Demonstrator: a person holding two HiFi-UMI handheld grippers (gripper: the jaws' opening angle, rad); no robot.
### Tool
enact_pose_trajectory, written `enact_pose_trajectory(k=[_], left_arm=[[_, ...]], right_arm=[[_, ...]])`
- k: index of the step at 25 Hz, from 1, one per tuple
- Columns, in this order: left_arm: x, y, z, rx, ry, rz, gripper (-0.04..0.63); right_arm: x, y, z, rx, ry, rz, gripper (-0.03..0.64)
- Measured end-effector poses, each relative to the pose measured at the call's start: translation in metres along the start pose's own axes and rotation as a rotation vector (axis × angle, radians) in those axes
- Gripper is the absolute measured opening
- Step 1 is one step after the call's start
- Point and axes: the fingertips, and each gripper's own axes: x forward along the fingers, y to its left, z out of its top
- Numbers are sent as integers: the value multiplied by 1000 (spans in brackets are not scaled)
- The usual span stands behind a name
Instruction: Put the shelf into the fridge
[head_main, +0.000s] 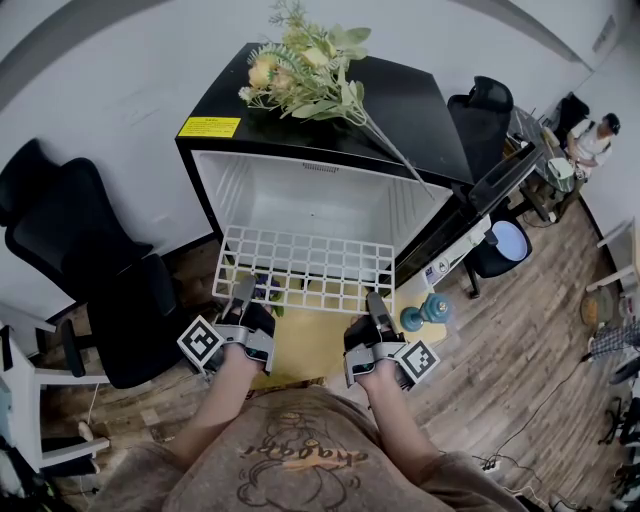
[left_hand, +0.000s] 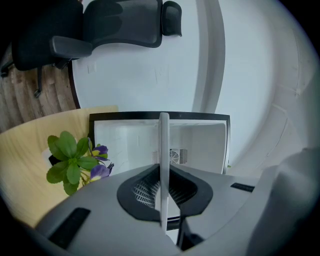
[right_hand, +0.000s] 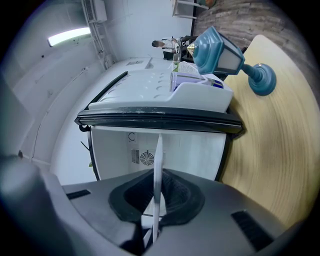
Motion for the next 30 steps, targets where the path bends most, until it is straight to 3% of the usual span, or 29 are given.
enact_pose_trajectory(k=[30], left_arm=[[28,9,8,-9,3,9,49]], right_arm=[[27,-7,8,16,-16,-12,26]])
